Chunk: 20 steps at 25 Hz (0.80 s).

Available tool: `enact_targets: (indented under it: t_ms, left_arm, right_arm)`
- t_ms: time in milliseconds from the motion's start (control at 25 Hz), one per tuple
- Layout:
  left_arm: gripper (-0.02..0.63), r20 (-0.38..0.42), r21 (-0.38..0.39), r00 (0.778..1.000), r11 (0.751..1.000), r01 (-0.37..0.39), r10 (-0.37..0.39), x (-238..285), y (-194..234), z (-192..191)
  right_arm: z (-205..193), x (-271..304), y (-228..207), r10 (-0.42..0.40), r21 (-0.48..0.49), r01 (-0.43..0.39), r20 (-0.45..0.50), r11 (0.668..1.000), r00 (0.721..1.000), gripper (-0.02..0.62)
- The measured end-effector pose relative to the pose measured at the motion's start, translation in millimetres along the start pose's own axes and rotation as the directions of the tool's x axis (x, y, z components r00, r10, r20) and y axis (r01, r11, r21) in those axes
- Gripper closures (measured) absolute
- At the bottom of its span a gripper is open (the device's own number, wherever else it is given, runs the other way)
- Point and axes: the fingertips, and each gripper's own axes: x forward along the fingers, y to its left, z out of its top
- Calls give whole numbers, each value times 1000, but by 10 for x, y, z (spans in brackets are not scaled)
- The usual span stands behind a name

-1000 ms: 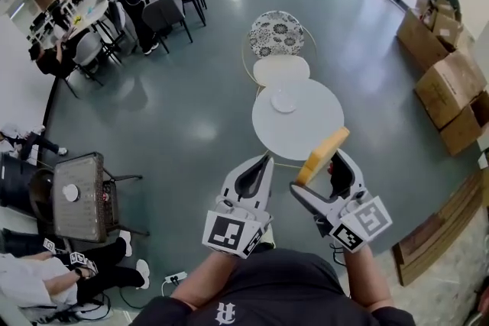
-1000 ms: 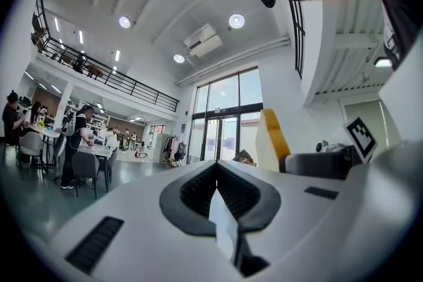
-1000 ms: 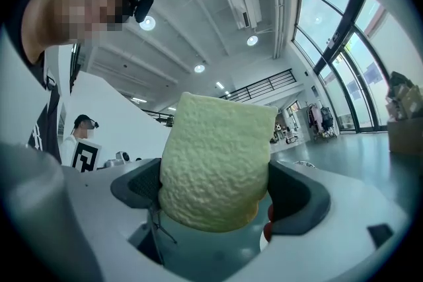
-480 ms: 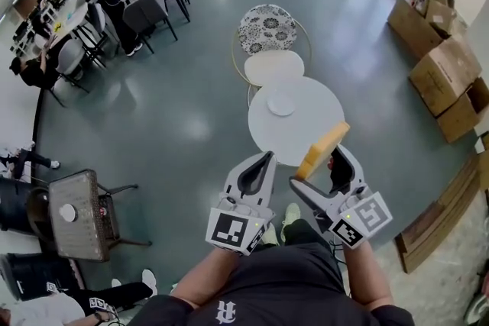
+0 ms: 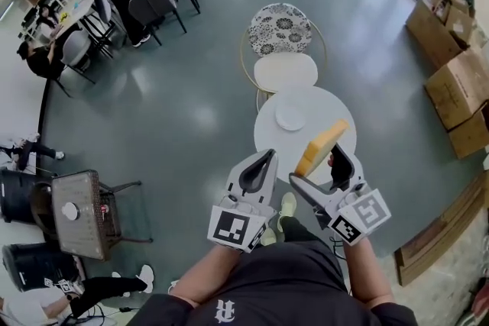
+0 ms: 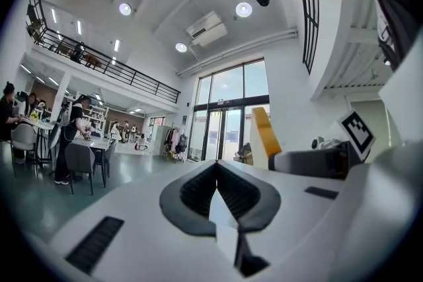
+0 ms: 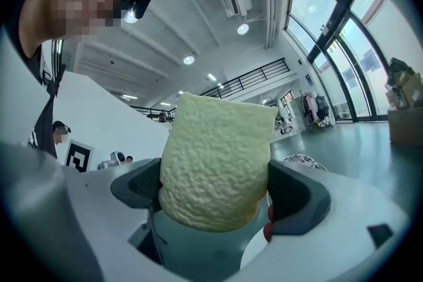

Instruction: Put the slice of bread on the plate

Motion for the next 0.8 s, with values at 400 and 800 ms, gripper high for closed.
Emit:
enact_targets:
  t_ms: [400, 800]
  left_arm:
    - [598, -35, -12, 998, 998, -58, 57, 878, 424, -273]
    - [598, -67, -34, 997, 999, -39, 37, 1388, 838, -694]
  right_arm:
    - [-114, 620, -920, 35, 27, -33, -70, 999, 997, 92]
    - [-625, 1088, -1588, -40, 56, 51, -181, 997, 983, 92]
